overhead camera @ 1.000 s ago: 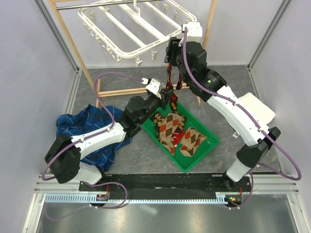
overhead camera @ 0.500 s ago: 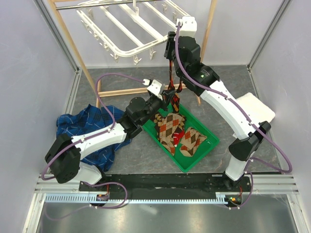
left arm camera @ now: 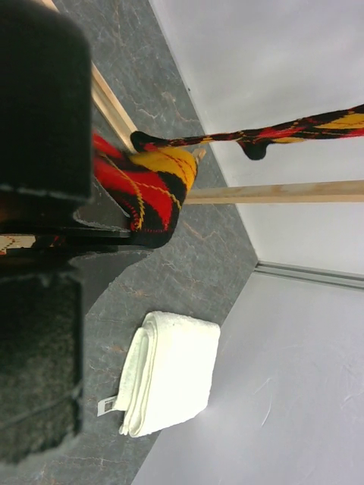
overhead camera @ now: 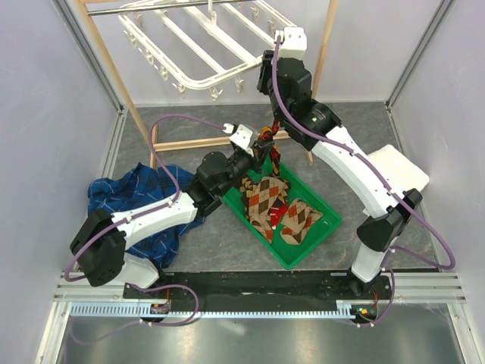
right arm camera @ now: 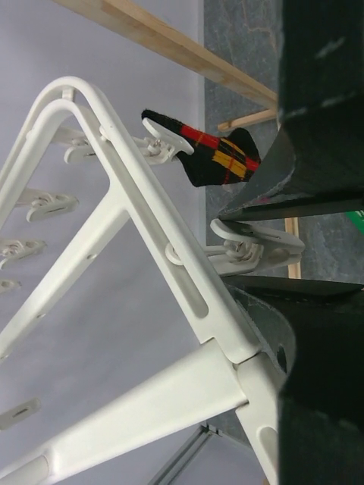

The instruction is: Remove the socks clipped to the hanger

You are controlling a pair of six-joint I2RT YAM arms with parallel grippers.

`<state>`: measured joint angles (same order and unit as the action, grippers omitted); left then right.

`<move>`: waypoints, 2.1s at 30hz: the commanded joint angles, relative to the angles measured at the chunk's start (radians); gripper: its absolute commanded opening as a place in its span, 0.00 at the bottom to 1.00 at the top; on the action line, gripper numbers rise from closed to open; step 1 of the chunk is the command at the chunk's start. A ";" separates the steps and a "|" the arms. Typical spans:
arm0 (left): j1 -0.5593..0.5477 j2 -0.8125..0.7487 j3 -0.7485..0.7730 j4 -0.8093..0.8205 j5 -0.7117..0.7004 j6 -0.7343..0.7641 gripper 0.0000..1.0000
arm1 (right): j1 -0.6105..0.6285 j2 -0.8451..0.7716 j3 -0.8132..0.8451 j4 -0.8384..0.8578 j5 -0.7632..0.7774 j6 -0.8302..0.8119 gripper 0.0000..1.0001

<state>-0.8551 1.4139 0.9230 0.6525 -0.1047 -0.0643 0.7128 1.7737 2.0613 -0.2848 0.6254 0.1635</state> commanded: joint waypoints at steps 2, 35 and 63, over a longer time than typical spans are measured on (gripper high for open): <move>-0.005 0.003 0.025 0.047 -0.027 0.040 0.02 | 0.011 -0.085 -0.043 0.021 -0.020 0.010 0.32; -0.099 0.080 -0.145 -0.114 0.047 -0.310 0.65 | 0.011 -0.128 -0.038 0.004 -0.107 0.031 0.27; -0.016 0.349 0.364 -0.057 -0.307 0.029 0.79 | 0.011 -0.146 0.010 -0.017 -0.204 0.133 0.26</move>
<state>-0.9142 1.7386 1.2049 0.5098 -0.4351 -0.0792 0.7181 1.6638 2.0216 -0.3161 0.4446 0.2771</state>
